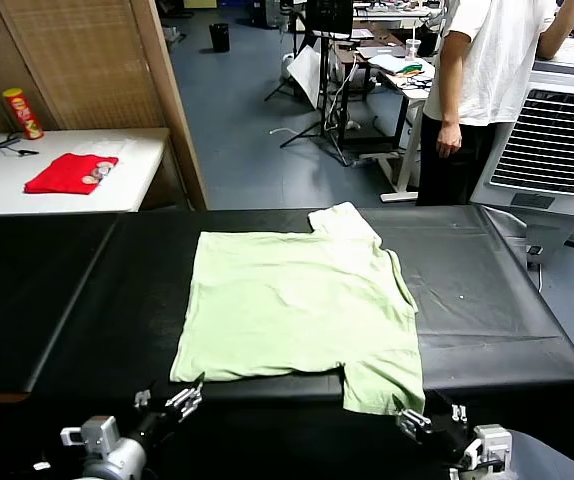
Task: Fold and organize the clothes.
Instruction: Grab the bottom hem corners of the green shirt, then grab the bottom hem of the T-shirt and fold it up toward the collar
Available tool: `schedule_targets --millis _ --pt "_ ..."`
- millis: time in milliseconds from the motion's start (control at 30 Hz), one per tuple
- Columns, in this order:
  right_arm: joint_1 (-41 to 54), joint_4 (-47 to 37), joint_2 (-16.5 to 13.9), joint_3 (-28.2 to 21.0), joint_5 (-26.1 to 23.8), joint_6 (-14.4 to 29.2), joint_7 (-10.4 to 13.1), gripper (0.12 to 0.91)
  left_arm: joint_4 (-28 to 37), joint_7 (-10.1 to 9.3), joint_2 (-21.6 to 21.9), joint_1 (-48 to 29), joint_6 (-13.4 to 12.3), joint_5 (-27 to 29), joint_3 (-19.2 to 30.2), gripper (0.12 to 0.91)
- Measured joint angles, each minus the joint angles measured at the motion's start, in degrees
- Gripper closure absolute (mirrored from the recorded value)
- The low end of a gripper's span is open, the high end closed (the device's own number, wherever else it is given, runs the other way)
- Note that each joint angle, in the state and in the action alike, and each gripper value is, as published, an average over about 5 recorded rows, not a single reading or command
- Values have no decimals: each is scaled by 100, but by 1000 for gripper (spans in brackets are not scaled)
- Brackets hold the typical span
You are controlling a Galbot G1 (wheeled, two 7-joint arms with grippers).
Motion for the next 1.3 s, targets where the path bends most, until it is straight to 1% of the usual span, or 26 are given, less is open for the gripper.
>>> schedule_targets --millis 67,100,133,200,233,267,300,333,367,400,433,500,533,600,633,667,733,767,900,1033,1200,1300 --pt "-3 -1 0 -10 -19 0 3 415 12 15 -10 -13 23 25 -3 232" --pt "-5 -3 2 -19 -36 0 9 465 24 28 -21 -22 37 50 -4 232" --pt "-7 -6 5 -29 -49 0 18 532 35 37 -29 -28 40 58 -6 232" --pt "-10 -10 16 -47 -66 0 44 633 50 41 -36 -22 14 49 -7 232" --pt "-12 -11 23 -54 -71 0 58 700 56 42 -37 -17 0 43 -6 236" --pt "-14 -10 31 -61 -74 0 70 750 61 43 -35 -13 -10 39 -6 239" --pt "-14 -9 39 -66 -78 0 81 794 64 42 -35 -12 -13 38 -7 255" --pt "-14 -8 48 -69 -82 0 90 842 67 41 -34 -13 -14 39 -8 288" --pt "-12 -8 56 -71 -86 0 100 873 69 39 -33 -15 -15 40 -8 321" --pt "-11 -8 65 -73 -90 1 112 887 68 38 -32 -17 -14 41 -7 368" --pt "-12 -9 74 -75 -92 1 122 901 65 39 -32 -19 -11 41 -4 431" --pt "-25 0 91 -80 -96 4 140 904 59 42 -31 -19 -3 48 8 531" --pt "-37 11 100 -83 -98 6 148 904 57 43 -30 -18 2 56 14 598" --pt "-76 51 116 -89 -102 9 167 904 54 44 -29 -5 8 78 20 698" --pt "-101 79 123 -89 -103 10 179 904 48 45 -28 8 9 89 21 765" --pt "-129 117 129 -86 -104 9 190 904 39 47 -27 26 7 98 19 815" --pt "-198 219 133 -63 -101 3 205 904 5 48 -24 76 -7 126 6 881" --pt "-235 284 129 -46 -98 -1 209 904 -21 48 -20 108 -17 143 -7 897" --pt "-299 506 66 69 -12 40 180 904 -187 38 21 273 -56 187 -110 901" --pt "-97 497 -38 215 317 347 87 904 -388 24 36 345 -153 249 -188 902" --pt "545 38 -256 209 698 826 -9 904 -388 27 -78 88 -341 421 -119 902" --pt "1099 -372 -419 106 760 960 -75 904 -239 53 -148 -246 -474 528 -21 902"
